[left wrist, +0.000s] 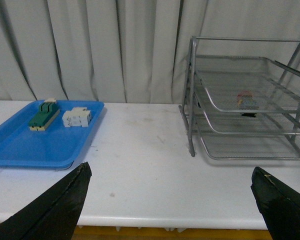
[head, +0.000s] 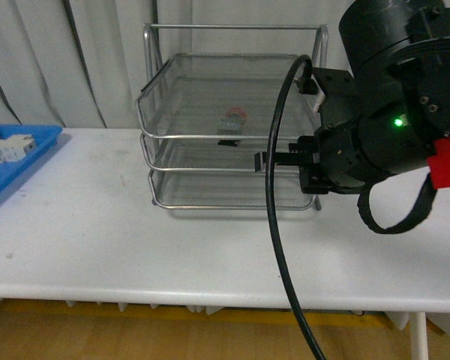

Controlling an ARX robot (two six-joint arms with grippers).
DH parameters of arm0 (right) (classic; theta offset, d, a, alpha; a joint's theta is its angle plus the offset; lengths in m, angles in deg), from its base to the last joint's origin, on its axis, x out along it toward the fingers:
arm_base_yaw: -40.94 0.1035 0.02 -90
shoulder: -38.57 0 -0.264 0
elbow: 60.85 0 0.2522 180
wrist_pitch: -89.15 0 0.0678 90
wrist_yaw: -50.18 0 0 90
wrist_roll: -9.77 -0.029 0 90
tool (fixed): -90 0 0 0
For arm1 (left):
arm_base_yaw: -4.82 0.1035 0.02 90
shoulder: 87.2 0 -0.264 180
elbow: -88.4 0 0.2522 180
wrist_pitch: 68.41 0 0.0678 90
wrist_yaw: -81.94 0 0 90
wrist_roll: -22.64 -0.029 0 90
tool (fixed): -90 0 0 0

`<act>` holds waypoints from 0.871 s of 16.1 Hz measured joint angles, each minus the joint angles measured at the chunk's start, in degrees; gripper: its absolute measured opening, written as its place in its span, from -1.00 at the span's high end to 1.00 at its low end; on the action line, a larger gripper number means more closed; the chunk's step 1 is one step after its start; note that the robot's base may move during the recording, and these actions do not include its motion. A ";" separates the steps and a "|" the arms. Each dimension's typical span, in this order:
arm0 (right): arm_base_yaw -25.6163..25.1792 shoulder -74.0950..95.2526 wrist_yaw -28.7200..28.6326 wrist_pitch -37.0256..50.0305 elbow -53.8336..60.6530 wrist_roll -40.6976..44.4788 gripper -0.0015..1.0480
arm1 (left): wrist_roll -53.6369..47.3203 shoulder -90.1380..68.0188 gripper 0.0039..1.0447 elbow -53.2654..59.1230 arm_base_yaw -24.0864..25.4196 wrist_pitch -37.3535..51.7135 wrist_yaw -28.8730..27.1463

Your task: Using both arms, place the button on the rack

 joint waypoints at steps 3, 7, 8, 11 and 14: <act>-1.81 -10.49 -6.71 8.57 14.08 -5.05 0.96 | 0.00 0.00 -0.88 0.00 0.00 0.00 0.00; -17.46 -36.85 0.92 48.09 46.82 6.71 0.96 | 0.02 0.00 -0.88 0.00 0.00 -0.04 -0.02; -21.75 -45.90 0.50 48.70 52.98 9.16 0.96 | 0.02 0.00 -0.88 0.00 0.00 -0.02 -0.09; -20.63 -54.64 -1.20 45.31 58.77 11.72 0.96 | 0.02 0.00 -0.88 0.00 -0.04 0.00 -0.11; -20.63 -64.74 -1.18 41.20 65.40 12.26 0.96 | 0.02 0.00 -0.88 0.00 -0.04 0.02 -0.07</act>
